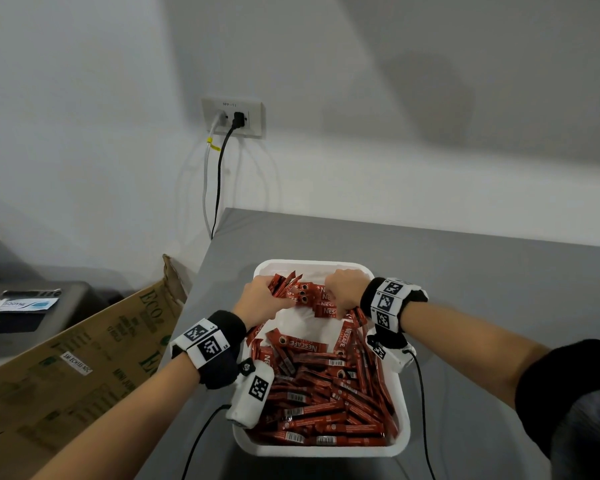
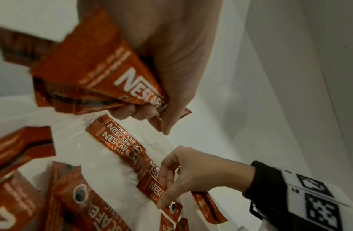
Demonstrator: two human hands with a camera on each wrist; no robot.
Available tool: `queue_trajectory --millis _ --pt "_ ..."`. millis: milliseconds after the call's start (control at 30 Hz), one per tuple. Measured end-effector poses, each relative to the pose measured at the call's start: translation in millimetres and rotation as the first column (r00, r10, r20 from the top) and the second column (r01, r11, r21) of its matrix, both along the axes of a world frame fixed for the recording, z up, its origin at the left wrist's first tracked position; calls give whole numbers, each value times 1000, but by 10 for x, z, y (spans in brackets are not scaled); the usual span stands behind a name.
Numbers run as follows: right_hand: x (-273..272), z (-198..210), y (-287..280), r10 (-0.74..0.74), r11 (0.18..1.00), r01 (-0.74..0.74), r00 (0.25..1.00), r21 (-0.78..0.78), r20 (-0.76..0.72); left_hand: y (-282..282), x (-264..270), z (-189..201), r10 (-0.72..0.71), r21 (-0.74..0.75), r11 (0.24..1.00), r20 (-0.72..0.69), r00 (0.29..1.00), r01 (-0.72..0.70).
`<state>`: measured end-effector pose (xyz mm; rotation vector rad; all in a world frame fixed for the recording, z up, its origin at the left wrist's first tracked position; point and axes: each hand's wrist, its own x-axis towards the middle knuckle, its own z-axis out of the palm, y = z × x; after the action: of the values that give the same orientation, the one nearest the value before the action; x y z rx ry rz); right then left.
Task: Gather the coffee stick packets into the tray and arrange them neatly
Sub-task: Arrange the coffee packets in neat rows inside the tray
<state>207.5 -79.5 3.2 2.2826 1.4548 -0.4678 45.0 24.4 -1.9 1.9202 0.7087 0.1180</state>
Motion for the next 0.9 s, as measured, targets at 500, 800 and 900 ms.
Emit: queue_trajectory --millis 500,800,900 --pt "43 303 -39 -183 859 365 874 358 -451 -23 -27 44 71 -28 997 35 997 -70" --pt "-187 216 -136 22 688 439 783 578 -621 -114 -36 152 46 -87 996 129 991 -35" --pt "-183 190 -194 69 581 560 689 591 -721 -63 -67 174 127 -92 989 171 977 -113"
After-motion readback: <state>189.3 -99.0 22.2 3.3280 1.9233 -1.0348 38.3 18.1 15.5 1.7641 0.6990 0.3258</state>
